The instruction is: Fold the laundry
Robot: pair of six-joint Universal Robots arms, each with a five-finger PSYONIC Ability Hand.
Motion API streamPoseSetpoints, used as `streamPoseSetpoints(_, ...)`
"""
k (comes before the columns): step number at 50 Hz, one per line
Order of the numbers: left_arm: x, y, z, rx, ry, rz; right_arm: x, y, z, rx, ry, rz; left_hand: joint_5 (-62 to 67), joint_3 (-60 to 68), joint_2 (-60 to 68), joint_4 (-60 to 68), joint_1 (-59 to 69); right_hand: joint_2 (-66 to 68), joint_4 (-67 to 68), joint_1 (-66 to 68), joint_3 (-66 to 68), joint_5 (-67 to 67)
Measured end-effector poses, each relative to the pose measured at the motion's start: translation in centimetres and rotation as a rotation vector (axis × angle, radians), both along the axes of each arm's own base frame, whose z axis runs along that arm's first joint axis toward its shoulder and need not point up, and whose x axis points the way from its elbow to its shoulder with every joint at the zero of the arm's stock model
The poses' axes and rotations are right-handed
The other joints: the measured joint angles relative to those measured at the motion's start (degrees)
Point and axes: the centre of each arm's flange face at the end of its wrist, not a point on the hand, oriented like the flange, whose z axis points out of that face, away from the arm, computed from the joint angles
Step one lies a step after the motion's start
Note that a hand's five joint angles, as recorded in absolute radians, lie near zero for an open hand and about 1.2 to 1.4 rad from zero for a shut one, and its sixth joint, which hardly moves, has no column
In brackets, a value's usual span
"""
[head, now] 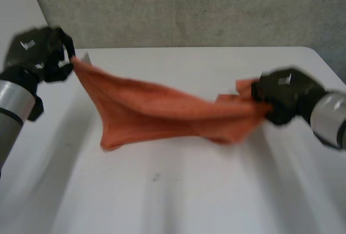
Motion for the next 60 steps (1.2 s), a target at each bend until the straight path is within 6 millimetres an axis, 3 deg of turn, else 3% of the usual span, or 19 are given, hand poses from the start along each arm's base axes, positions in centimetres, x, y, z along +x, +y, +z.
streamPoseSetpoints(4, -0.1, -0.1, -2.6, 0.131, -0.040, -0.008, -0.5, 3.1, -2.0, 0.136, 0.191, 0.094, 0.00, 0.00, 0.00, 0.01, 0.00, 0.00, 0.01, 0.00, 0.28, 0.02)
streamPoseSetpoints(9, -0.4, -0.5, -5.2, 0.223, -0.109, -0.017, -0.4, 2.6, -3.9, 0.205, 0.243, 0.110, 0.00, 0.00, 0.00, 0.00, 0.00, 0.00, 0.01, 0.00, 0.28, 0.02)
streamPoseSetpoints(12, -1.0, -1.6, -7.0, 0.244, -0.194, -0.030, 0.3, 0.3, -5.2, 0.202, 0.210, 0.079, 0.00, 0.00, 0.00, 0.00, 0.00, 0.00, 0.01, 0.00, 0.28, 0.02)
streamPoseSetpoints(15, -1.5, -2.5, -7.2, 0.223, -0.224, -0.036, 0.7, -1.3, -5.6, 0.177, 0.180, 0.054, 0.00, 0.00, 0.00, 0.00, 0.00, 0.00, 0.00, 0.00, 0.28, 0.02)
streamPoseSetpoints(17, -2.7, -4.4, -6.3, 0.156, -0.251, -0.044, 1.4, -3.8, -5.5, 0.113, 0.129, 0.013, 0.00, 0.00, 0.00, 0.00, 0.00, 0.00, 0.01, 0.00, 0.28, 0.02)
streamPoseSetpoints(21, -4.1, -6.7, -3.5, 0.033, -0.243, -0.037, 2.5, -6.7, -3.9, -0.013, 0.061, -0.038, 0.00, 0.01, 0.01, 0.00, 0.00, 0.25, 0.00, 0.00, 0.28, 0.02)
streamPoseSetpoints(23, -5.1, -8.5, 1.2, -0.128, -0.196, -0.006, 3.8, -9.3, 0.2, -0.221, -0.047, -0.107, 0.00, 0.01, 0.01, 0.01, 0.00, 0.26, 0.01, 0.00, 0.28, 0.02)
streamPoseSetpoints(25, -5.4, -9.1, 4.7, -0.240, -0.150, 0.020, 4.2, -10.1, 3.2, -0.349, -0.121, -0.141, 0.00, 0.01, 0.01, 0.01, 0.00, 0.26, 0.00, 0.00, 0.28, 0.02)
streamPoseSetpoints(27, -5.4, -9.1, 6.0, -0.279, -0.132, 0.029, 4.3, -10.2, 4.2, -0.393, -0.149, -0.152, 0.00, 0.01, 0.01, 0.01, 0.00, 0.26, 0.01, 0.00, 0.28, 0.02)
streamPoseSetpoints(30, -5.0, -8.5, 12.7, -0.496, -0.010, 0.073, 3.8, -9.1, 10.5, -0.630, -0.308, -0.191, 0.00, 0.01, 0.01, 0.01, 0.00, 0.26, 0.01, 0.00, 0.28, 0.02)
streamPoseSetpoints(34, -4.5, -7.6, 14.6, -0.562, 0.047, 0.080, 3.2, -7.5, 11.7, -0.676, -0.343, -0.192, 0.00, 0.01, 0.01, 0.01, 0.00, 0.26, 0.01, 0.00, 0.28, 0.02)
streamPoseSetpoints(37, -4.3, -7.4, 13.4, -0.536, 0.050, 0.077, 2.8, -6.3, 9.4, -0.603, -0.299, -0.182, 0.00, 0.01, 0.01, 0.01, 0.00, 0.26, 0.00, 0.00, 0.28, 0.03)
streamPoseSetpoints(42, -4.0, -7.2, 6.9, -0.354, -0.001, 0.064, 2.7, -3.9, 1.1, -0.296, -0.109, -0.147, 0.00, 0.01, 0.01, 0.01, 0.00, 0.26, 0.01, 0.00, 0.28, 0.03)
streamPoseSetpoints(45, -3.8, -6.8, 3.8, -0.269, -0.028, 0.059, 2.8, -2.3, -2.4, -0.156, -0.023, -0.117, 0.00, 0.01, 0.02, 0.01, 0.00, 0.26, 0.01, 0.00, 0.61, 0.03)
streamPoseSetpoints(47, -3.6, -6.3, 0.9, -0.191, -0.053, 0.056, 3.3, -0.2, -6.4, 0.002, 0.078, -0.066, 0.00, 0.01, 0.02, 0.01, 0.00, 0.20, -0.16, 0.00, 0.49, 0.03)
streamPoseSetpoints(49, -3.4, -6.0, -0.5, -0.158, -0.063, 0.057, 3.6, 1.1, -8.3, 0.085, 0.133, -0.033, 0.00, 0.01, 0.01, 0.01, 0.00, -3.69, -3.47, -2.55, -3.58, -2.64)
streamPoseSetpoints(51, -3.0, -5.8, -1.8, -0.131, -0.073, 0.062, 3.9, 2.3, -9.8, 0.152, 0.177, -0.003, 0.00, 0.01, 0.02, 0.01, 0.00, -17.30, -17.17, -12.82, -16.43, -14.87)
streamPoseSetpoints(55, -2.6, -5.7, -2.8, -0.112, -0.079, 0.070, 4.1, 3.0, -10.4, 0.184, 0.198, 0.014, 0.00, 0.01, 0.02, 0.01, 0.00, -26.72, -27.31, -20.18, -26.92, -24.72)
streamPoseSetpoints(60, -1.8, -5.4, -4.4, -0.080, -0.091, 0.085, 4.3, 3.3, -7.8, 0.120, 0.158, 0.018, 0.00, 0.01, 0.02, 0.01, 0.00, -38.35, -39.73, -29.78, -38.85, -37.45)
